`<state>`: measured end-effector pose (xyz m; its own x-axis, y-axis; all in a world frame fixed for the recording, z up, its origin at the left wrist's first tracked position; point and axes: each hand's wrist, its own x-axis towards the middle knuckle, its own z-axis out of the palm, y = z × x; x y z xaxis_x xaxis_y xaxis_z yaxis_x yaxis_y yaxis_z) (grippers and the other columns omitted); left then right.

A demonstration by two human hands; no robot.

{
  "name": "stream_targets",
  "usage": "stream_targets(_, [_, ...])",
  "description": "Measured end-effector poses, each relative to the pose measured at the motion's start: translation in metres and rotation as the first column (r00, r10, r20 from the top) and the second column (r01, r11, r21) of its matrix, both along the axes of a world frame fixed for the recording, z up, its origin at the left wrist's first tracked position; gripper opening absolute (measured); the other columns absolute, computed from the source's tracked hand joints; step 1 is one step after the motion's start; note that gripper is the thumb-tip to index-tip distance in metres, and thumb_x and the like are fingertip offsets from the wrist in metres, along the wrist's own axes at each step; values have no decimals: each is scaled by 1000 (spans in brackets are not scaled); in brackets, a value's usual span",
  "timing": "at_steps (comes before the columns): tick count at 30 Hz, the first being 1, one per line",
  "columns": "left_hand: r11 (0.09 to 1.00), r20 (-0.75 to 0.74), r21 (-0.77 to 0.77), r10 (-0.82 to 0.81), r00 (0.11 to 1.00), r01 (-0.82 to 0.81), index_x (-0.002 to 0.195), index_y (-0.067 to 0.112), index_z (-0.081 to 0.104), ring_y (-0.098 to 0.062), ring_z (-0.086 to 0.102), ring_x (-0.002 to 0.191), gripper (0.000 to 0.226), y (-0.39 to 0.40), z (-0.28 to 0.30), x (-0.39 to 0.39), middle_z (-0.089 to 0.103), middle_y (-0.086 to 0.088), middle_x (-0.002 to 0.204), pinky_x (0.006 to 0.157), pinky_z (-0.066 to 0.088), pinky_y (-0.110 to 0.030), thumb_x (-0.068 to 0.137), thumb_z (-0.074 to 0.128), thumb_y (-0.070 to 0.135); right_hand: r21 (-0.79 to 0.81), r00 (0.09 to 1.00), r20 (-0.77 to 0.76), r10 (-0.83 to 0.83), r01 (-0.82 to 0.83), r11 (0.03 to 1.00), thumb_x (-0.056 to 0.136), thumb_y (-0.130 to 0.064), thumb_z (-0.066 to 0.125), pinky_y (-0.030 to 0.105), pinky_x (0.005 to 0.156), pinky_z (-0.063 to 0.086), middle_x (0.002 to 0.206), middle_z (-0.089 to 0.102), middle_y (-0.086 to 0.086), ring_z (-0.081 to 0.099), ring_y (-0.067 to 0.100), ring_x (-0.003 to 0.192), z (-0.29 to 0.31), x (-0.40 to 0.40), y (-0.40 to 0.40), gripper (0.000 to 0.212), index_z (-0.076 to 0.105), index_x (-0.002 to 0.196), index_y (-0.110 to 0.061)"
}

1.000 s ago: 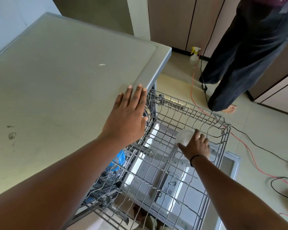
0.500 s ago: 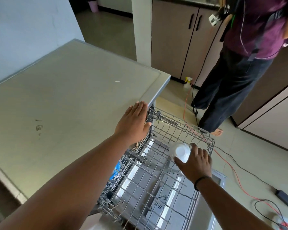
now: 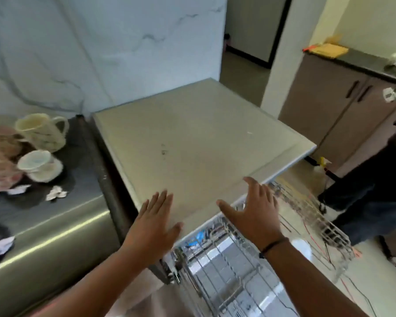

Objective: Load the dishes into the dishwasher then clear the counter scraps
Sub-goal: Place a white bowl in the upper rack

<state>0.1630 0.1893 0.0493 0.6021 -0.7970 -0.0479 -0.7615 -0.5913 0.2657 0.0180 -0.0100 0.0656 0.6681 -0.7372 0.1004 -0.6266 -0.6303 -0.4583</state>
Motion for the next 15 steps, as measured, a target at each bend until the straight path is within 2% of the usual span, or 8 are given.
stream_targets(4, [969, -35, -165, 183, 982, -186, 152, 25, 3, -4, -18, 140, 87, 85, 9, 35, -10, 10, 156, 113, -13, -22, 81, 19, 72, -42, 975, 2, 224, -223, 974, 64, -82, 43, 43, 107, 33, 134, 49, 3, 38, 26, 131, 17, 68, 62, 94, 34, 137, -24])
stream_targets(7, [942, -57, -206, 259, 964, -265, 152, 25, 10, -4, -14, 144, 90, 154, 3, 61, -4, 9, 158, 116, -10, -23, 76, 14, 73, -3, 934, 15, 358, -358, 934, 62, -82, 40, 41, 107, 33, 135, 46, 0, 38, 23, 130, 19, 123, 112, 94, 31, 138, -27])
stream_targets(12, [916, -69, -210, 334, 940, -341, 151, 27, 15, -5, -9, 144, 90, 264, 1, 107, 0, 10, 158, 116, -8, -22, 75, 16, 76, 111, 917, 103, 385, -395, 912, 63, -76, 58, 38, 102, 41, 130, 53, 0, 47, 21, 122, 14, 211, 200, 88, 39, 133, -26])
stream_targets(15, [907, -22, -244, 350, 937, -344, 149, 22, 26, -7, 5, 146, 82, 314, 3, 139, 13, 8, 157, 117, -2, -23, 83, 24, 71, 161, 904, 122, 409, -425, 891, 66, -68, 67, 41, 102, 42, 135, 52, 1, 48, 21, 124, 5, 257, 244, 87, 39, 135, -24])
